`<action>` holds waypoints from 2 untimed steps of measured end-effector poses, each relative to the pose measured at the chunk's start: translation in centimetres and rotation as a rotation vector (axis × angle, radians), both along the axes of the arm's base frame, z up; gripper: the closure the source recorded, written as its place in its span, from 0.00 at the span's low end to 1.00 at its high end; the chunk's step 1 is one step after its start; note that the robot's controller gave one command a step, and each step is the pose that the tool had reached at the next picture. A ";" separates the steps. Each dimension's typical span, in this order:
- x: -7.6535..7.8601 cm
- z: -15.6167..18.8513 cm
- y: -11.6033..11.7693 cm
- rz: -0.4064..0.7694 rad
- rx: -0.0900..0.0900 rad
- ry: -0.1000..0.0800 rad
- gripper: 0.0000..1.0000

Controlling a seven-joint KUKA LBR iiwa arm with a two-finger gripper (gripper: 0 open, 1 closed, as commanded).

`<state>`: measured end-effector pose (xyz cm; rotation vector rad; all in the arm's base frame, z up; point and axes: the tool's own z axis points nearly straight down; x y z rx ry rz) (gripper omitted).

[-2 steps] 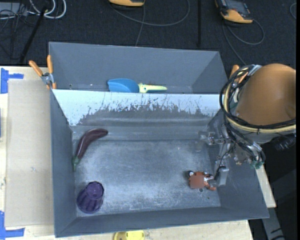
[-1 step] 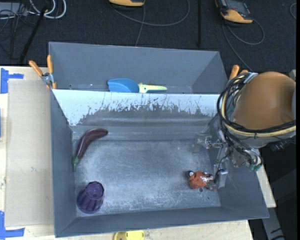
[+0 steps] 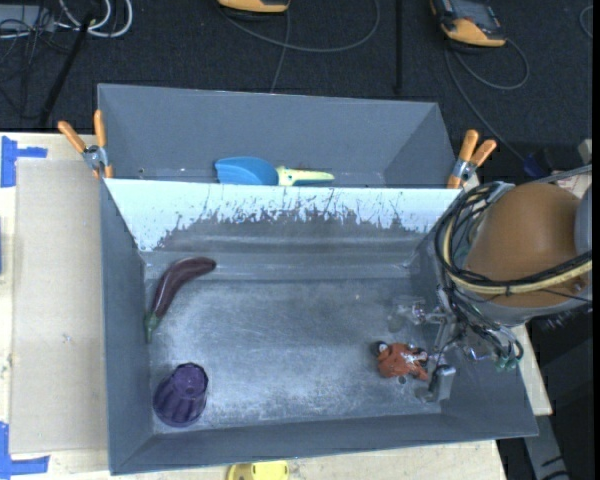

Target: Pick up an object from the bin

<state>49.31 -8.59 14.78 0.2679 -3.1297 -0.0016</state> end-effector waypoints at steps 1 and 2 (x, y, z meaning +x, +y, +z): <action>1.4 -2.0 -0.6 0.039 0.000 -0.001 1.00; 1.4 -2.0 -0.6 0.041 0.000 -0.001 0.00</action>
Offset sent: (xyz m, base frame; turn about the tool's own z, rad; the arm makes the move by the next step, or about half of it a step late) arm 0.0000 0.0000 0.0000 0.0000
